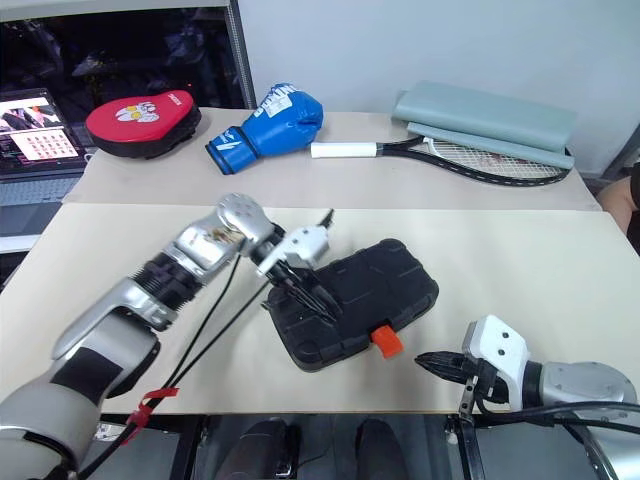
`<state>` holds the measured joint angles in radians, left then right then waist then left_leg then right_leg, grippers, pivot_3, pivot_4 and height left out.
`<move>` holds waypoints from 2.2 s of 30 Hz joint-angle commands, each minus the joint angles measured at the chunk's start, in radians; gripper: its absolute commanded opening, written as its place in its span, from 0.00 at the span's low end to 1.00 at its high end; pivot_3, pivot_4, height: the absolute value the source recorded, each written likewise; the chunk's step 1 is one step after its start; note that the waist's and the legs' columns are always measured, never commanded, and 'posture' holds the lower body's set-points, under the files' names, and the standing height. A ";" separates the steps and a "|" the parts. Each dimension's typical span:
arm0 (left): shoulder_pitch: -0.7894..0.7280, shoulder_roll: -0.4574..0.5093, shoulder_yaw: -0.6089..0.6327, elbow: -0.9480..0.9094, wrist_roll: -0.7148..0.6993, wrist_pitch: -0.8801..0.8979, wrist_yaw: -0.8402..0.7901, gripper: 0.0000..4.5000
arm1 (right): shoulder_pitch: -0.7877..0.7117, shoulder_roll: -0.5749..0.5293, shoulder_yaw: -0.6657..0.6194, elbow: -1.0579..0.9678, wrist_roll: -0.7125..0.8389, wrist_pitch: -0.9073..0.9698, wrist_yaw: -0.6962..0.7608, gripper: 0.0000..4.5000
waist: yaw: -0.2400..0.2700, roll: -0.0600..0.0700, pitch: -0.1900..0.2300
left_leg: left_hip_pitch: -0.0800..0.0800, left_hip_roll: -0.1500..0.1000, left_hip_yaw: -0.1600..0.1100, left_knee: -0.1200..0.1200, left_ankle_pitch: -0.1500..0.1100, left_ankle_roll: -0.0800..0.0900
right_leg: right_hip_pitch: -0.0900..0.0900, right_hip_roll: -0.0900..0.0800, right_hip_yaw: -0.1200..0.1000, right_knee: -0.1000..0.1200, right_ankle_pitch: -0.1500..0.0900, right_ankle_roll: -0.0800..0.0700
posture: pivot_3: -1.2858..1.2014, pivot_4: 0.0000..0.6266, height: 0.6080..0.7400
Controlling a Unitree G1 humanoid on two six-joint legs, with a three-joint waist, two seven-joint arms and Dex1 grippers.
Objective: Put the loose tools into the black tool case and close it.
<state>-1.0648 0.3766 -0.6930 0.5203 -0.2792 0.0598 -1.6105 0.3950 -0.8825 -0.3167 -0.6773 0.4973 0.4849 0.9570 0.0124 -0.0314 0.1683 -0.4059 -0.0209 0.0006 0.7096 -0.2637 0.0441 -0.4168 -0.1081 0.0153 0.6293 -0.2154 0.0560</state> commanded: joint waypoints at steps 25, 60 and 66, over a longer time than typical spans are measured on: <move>0.043 -0.092 0.075 0.206 0.287 -0.270 -0.004 0.20 | -0.191 -0.046 0.109 -0.021 0.039 0.098 -0.050 0.00 | -0.003 0.004 -0.008 | 0.017 0.003 -0.002 -0.001 -0.002 0.003 | 0.028 0.000 -0.002 -0.017 -0.001 0.013 | 0.52 0.24 0.97; 0.061 -0.089 0.108 0.107 0.270 -0.176 -0.004 0.20 | -0.206 0.047 0.291 0.114 -0.152 0.003 -0.084 0.00 | -0.001 0.004 -0.008 | 0.014 0.002 -0.001 -0.006 -0.002 0.004 | 0.021 0.000 -0.002 -0.019 -0.002 0.012 | 0.52 0.24 0.97; 0.062 -0.092 0.109 0.102 0.268 -0.171 -0.004 0.20 | -0.215 0.060 0.309 0.131 -0.169 -0.013 -0.090 0.00 | -0.001 0.004 -0.008 | 0.014 0.002 -0.001 -0.007 -0.002 0.004 | 0.021 0.000 -0.002 -0.019 -0.002 0.012 | 0.52 0.24 0.97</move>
<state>-1.0229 0.2739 -0.5446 0.6035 -0.0706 -0.1256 -1.6103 0.1882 -0.8273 -0.0065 -0.5386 0.3328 0.4993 0.8697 0.0118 -0.0274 0.1599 -0.3921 -0.0192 -0.0005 0.7027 -0.2660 0.0479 -0.3959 -0.1086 0.0136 0.6104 -0.2172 0.0680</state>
